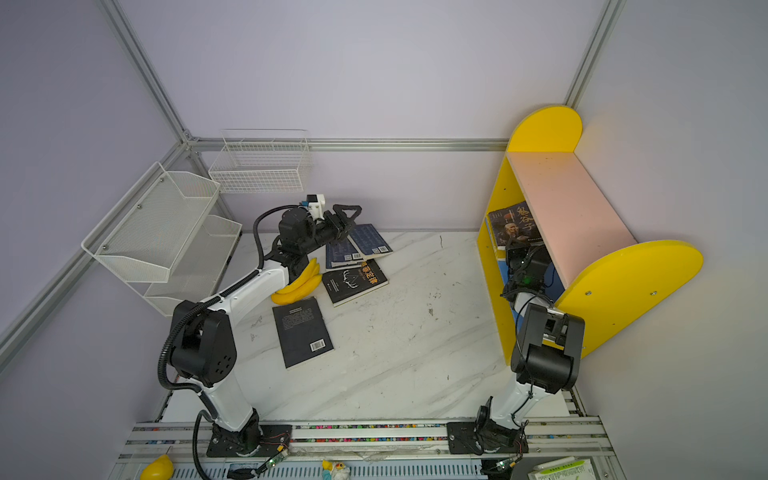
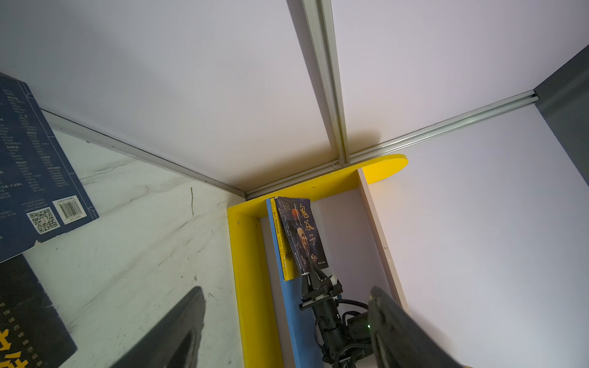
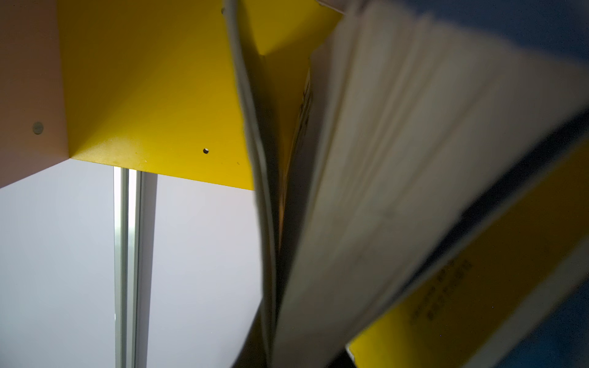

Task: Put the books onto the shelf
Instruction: 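Lower the purple book into the blue compartment beside the yellow book with the right gripper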

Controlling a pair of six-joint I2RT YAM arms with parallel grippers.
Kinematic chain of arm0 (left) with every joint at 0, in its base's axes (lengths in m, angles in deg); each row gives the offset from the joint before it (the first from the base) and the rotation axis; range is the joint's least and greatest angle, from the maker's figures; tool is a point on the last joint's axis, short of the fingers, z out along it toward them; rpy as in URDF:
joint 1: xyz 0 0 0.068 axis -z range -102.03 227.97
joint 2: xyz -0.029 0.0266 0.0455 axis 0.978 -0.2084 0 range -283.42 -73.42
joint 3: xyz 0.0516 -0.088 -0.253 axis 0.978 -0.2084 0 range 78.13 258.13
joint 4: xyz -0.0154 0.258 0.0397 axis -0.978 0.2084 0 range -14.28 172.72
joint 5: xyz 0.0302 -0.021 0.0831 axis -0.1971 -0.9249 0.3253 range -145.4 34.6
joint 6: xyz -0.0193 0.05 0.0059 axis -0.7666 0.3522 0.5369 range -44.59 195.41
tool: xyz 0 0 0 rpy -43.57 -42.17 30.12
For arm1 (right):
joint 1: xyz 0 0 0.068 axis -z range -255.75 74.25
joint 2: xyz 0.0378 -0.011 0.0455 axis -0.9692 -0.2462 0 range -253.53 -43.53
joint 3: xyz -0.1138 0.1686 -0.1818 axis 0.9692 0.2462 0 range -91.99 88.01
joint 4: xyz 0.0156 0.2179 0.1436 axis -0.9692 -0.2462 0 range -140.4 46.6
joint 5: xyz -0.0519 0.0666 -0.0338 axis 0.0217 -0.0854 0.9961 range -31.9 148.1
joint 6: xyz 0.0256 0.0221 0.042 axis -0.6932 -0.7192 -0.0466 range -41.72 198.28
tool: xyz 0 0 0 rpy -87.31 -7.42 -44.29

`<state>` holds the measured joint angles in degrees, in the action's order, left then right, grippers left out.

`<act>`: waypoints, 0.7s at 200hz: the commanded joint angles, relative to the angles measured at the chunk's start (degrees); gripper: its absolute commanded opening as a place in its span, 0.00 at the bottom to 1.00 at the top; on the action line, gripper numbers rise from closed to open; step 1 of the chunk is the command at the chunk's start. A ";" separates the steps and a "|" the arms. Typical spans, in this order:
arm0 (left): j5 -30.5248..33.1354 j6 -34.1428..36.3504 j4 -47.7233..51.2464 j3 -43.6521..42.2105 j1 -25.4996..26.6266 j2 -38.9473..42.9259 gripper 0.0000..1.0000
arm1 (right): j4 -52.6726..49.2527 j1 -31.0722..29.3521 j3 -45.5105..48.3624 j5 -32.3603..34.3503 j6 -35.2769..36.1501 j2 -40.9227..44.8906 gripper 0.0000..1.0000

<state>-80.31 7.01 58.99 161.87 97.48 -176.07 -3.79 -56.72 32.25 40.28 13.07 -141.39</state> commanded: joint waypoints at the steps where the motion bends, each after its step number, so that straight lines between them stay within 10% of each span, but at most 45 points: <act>1: -0.16 -0.50 -3.00 -0.20 -0.38 0.09 0.80 | 1.72 -0.03 -1.89 -0.90 0.01 -1.83 0.09; 140: 0.00 -2.53 -5.24 -1.51 -0.35 -0.45 0.80 | -24.45 -0.14 -10.30 5.25 10.21 0.84 0.60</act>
<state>-80.26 5.35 56.89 161.87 97.48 -176.84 -22.47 -56.68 24.49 43.01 20.70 -141.68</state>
